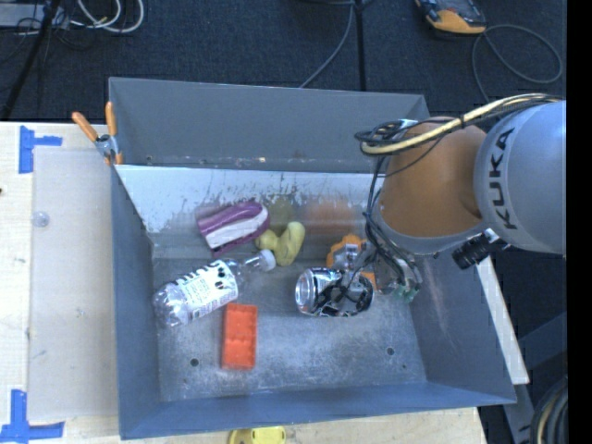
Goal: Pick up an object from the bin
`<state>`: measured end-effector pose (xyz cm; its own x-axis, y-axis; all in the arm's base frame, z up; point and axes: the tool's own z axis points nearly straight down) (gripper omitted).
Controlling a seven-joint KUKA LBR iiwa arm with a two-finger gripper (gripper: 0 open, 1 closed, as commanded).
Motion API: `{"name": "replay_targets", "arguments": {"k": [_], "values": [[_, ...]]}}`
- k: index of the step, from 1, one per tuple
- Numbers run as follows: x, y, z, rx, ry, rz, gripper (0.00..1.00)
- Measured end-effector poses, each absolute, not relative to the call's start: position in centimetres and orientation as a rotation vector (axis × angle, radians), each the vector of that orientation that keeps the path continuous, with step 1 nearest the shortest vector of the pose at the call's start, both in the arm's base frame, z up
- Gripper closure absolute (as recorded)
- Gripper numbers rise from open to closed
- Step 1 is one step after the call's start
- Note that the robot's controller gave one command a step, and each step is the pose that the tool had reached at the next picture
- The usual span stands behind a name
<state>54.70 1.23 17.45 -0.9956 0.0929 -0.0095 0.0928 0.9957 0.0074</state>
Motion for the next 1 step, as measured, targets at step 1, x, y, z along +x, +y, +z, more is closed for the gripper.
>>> {"name": "replay_targets", "arguments": {"k": [1], "values": [[54.7, 1.22, 17.45, 0.146, 3.128, 0.011, 1.0]]}}
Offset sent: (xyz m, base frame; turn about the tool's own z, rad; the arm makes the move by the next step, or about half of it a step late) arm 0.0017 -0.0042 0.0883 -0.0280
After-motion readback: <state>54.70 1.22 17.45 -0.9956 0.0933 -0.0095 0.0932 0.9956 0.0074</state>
